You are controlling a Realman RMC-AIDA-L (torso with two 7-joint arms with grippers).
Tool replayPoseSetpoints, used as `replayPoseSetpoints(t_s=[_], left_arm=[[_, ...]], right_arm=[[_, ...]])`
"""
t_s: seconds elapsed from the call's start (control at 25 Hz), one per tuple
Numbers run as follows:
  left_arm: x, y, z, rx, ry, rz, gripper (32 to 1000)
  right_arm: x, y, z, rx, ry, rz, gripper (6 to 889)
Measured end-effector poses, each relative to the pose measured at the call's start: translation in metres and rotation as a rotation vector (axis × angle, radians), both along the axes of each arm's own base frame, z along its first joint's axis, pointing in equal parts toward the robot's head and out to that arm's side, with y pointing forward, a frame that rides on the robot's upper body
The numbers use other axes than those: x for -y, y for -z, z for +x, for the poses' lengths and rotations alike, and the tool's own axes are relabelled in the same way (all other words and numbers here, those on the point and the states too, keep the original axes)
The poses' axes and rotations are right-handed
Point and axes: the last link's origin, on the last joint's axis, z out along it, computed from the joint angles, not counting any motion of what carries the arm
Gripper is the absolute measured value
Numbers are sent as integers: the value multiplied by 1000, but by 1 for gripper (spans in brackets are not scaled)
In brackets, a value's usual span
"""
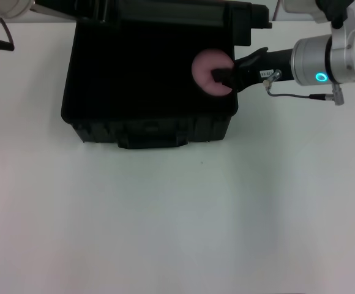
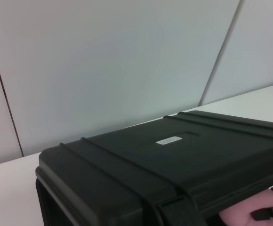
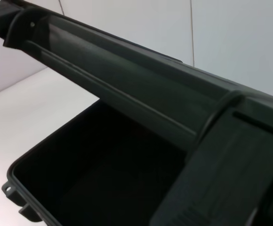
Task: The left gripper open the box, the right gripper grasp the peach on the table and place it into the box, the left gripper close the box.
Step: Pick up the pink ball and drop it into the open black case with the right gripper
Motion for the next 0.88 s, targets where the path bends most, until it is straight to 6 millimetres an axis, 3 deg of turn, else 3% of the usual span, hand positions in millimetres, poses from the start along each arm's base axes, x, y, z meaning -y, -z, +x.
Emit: replayPoseSetpoints(t_s=[0.48,0.6,0.8,0.88], left_arm=[[0,0,0,0,0,0,393],[0,0,-1,-1,-2,0,394],[0,0,-1,-2,-2,0,395],[0,0,-1,-2,-3,0,395]], right_arm=[[-1,-1,-3,-3,-6,-3,124],[-2,-1,-3,-1,-9,-1,319],[-2,-2,-3,2,-6,2,563],[-2,-2,-2,4,-5,2,606]])
